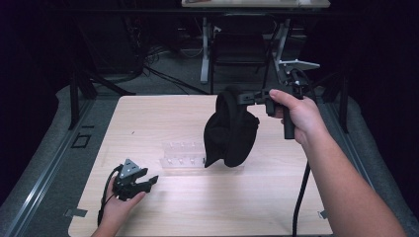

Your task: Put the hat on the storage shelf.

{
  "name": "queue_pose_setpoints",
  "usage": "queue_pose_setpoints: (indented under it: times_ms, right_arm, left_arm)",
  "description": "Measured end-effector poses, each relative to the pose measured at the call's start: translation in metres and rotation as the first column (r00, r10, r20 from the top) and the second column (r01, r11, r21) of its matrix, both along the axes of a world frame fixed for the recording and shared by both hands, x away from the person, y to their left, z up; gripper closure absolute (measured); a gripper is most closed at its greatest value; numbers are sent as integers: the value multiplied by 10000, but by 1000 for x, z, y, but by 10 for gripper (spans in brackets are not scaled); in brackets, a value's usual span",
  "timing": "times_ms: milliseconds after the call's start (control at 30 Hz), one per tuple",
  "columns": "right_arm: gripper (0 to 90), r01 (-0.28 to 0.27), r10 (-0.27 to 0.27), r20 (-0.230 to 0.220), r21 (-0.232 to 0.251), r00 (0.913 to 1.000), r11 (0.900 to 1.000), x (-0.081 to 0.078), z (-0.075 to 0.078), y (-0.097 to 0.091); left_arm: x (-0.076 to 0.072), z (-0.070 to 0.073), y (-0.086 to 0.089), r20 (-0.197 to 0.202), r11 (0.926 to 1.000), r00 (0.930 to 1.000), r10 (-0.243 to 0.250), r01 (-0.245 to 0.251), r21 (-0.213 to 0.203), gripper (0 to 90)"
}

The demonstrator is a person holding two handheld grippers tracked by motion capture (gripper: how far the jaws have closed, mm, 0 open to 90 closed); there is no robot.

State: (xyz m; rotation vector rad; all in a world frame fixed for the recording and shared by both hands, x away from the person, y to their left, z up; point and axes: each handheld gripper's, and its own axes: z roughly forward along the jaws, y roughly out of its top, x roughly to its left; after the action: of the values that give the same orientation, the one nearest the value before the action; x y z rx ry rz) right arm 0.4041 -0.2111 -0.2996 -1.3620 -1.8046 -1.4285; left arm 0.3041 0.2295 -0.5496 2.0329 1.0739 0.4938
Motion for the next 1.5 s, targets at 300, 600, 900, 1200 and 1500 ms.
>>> queue_pose_setpoints:
  times_ms: [300,600,900,1200,1500]
  right_arm:
    - [881,199,-200,-96,-99,9998,9998,13,-4,10]
    - [881,422,-425,-164,-157,9990,9990,23,-11,16]
    - [879,482,-488,-237,-285,9985,9984,23,-16,19]
    - [876,453,-459,-282,-236,9985,9987,24,-22,22]
    - [871,234,-236,-256,-80,9994,9997,25,-24,32]
  left_arm:
    - [-2,2,0,29,10000,10000,-32,32,-7,477]
    - [-2,3,0,40,10000,10000,-50,50,1,484]
    - [-3,4,-2,225,9999,9997,-17,20,-111,499]
    - [-6,13,-12,556,9987,9975,-435,448,-227,522]
    - [-5,26,-29,866,9959,9928,-830,859,-291,543]
